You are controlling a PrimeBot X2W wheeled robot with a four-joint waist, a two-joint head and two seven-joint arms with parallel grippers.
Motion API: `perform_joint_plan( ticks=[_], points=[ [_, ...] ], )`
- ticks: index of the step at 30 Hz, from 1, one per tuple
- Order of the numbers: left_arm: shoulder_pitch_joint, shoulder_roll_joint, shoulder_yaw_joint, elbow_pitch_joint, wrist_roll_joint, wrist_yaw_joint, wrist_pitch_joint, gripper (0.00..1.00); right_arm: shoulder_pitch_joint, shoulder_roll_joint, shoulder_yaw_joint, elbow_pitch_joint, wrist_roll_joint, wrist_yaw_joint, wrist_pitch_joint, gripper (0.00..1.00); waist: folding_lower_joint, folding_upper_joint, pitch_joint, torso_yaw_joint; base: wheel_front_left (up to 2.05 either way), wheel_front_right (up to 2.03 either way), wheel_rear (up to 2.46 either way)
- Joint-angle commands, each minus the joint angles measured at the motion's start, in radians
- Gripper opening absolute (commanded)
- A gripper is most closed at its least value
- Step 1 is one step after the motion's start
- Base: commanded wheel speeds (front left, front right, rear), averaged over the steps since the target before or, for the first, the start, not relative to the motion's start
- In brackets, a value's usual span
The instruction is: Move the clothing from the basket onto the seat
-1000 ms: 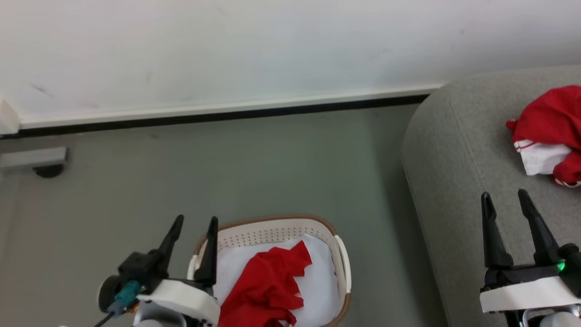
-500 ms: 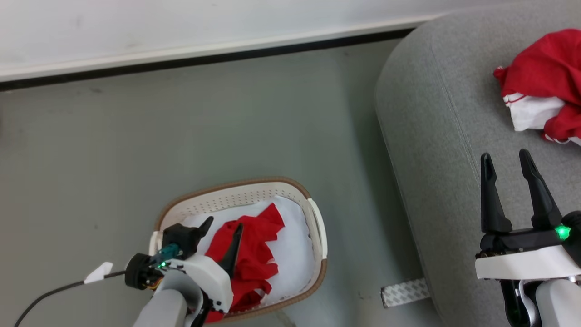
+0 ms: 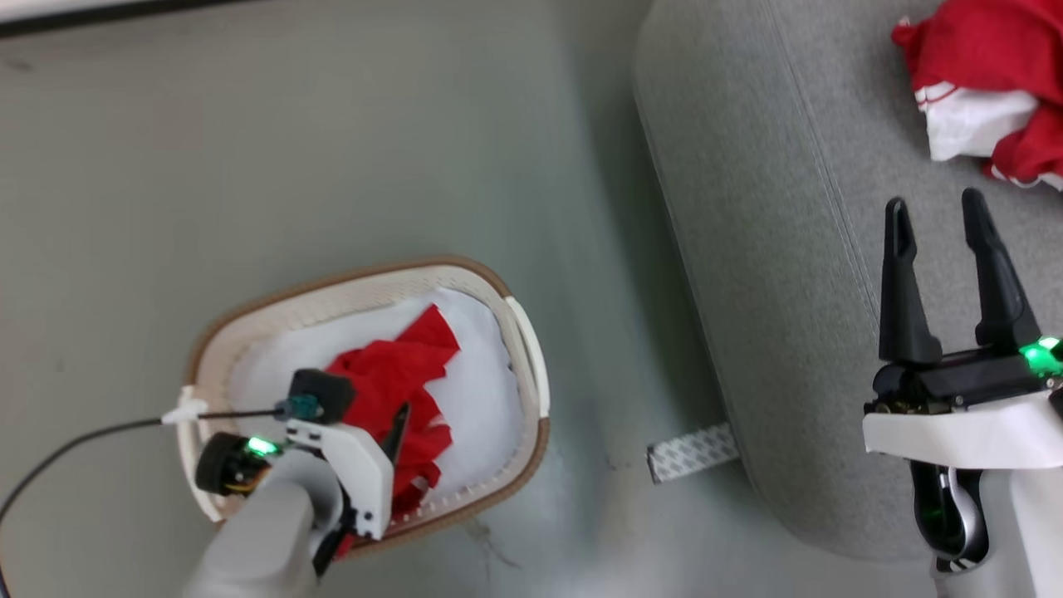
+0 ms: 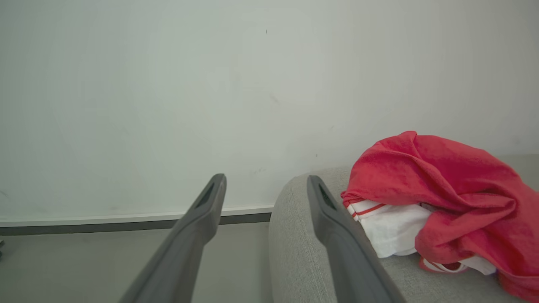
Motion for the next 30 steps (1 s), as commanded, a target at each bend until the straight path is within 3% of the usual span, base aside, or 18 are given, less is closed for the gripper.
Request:
perform_joint_plan(
  ticks=[1,14,22,23,24,25,26,30],
  points=[
    [-0.029,0.022,-0.003,0.020,-0.011,0.002,0.006,1.00,-0.024,0.005,-0.001,-0.014,0.014,-0.002,0.000,1.00,-0.0002,-0.0001,0.060,-0.042,0.00,0.00,0.00],
    [-0.168,0.058,-0.060,0.128,-0.006,0.003,0.139,1.00,-0.090,0.014,0.000,-0.099,0.085,-0.002,0.000,1.00,-0.0002,-0.0001,0.226,-0.110,0.00,0.00,0.00],
    [-0.204,0.078,-0.084,0.147,0.006,0.048,0.262,0.97,-0.115,0.014,-0.007,-0.144,0.115,-0.002,0.000,1.00,-0.0002,-0.0001,0.279,-0.127,0.00,0.00,0.00],
    [-0.205,0.082,-0.087,0.148,0.008,0.050,0.269,0.76,-0.117,0.014,-0.006,-0.148,0.117,-0.002,0.000,1.00,-0.0002,-0.0001,0.283,-0.129,0.00,0.00,0.00],
    [-0.205,0.082,-0.087,0.148,0.008,0.050,0.269,0.76,-0.117,0.014,-0.006,-0.148,0.117,-0.002,0.000,1.00,-0.0002,-0.0001,0.283,-0.129,0.00,0.00,0.00],
    [-0.207,0.085,-0.090,0.149,0.009,0.051,0.273,0.24,-0.118,0.014,-0.006,-0.151,0.119,-0.002,0.000,1.00,-0.0002,-0.0001,0.285,-0.130,0.00,0.00,0.00],
    [-0.209,0.086,-0.091,0.149,0.009,0.051,0.273,0.00,-0.118,0.014,-0.007,-0.153,0.118,-0.002,0.000,1.00,-0.0002,-0.0001,0.287,-0.131,0.00,0.00,0.00],
    [-0.207,0.081,-0.097,0.151,0.000,0.044,0.264,0.00,-0.113,0.014,-0.014,-0.149,0.111,-0.002,0.000,1.00,-0.0002,-0.0001,0.280,-0.128,0.00,0.00,0.00]
  ],
)
